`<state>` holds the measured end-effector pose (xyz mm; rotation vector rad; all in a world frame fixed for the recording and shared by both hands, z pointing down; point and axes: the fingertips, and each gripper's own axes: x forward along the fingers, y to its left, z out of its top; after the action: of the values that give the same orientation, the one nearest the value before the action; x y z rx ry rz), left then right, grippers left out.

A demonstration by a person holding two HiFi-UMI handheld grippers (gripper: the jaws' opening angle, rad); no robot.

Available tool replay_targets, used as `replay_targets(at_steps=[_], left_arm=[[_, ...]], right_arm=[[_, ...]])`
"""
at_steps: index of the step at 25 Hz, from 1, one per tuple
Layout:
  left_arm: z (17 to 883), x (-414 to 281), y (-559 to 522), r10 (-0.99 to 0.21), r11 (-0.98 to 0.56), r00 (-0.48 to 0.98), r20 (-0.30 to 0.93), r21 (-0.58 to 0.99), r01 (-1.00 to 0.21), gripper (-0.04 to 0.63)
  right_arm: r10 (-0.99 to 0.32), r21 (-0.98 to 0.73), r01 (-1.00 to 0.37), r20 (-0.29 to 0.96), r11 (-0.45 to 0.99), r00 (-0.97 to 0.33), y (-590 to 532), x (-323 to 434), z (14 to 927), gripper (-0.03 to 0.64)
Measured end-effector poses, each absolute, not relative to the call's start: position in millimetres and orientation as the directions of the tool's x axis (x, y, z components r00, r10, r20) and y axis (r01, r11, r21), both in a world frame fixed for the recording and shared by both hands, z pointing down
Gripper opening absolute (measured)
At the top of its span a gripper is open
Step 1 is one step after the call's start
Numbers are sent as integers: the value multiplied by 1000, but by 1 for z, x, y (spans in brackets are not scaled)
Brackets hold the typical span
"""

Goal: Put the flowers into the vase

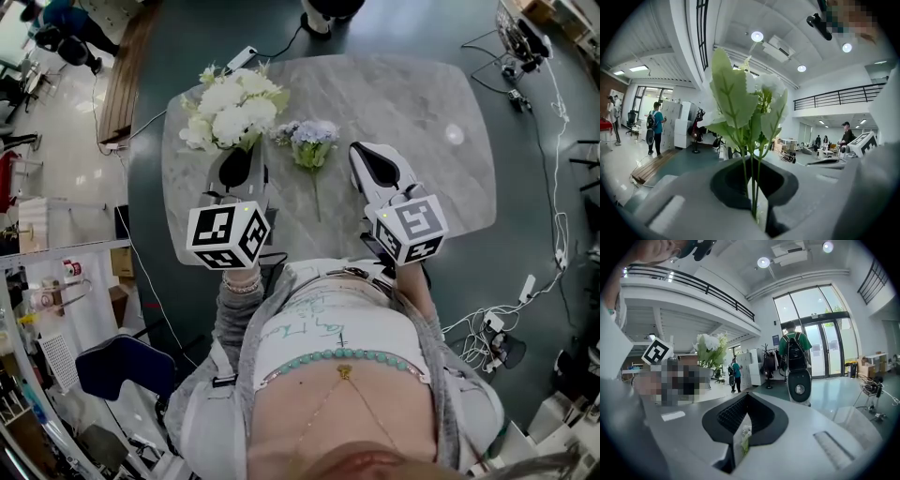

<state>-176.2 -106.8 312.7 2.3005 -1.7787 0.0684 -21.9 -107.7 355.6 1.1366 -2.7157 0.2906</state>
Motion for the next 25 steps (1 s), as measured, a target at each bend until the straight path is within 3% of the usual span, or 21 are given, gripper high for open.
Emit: replay_targets(at_steps=[12,25], left_arm=[[303,-163,-106,-946,-271,294,135,166,-948,17],[300,-91,-138,-920,-353,373,118,162,-921,17]], right_arm=[[-716,-101,-751,241,652,-655,-101,-1,354,25],[-777,-107,-815,254,570,-576,-115,74,361,25]])
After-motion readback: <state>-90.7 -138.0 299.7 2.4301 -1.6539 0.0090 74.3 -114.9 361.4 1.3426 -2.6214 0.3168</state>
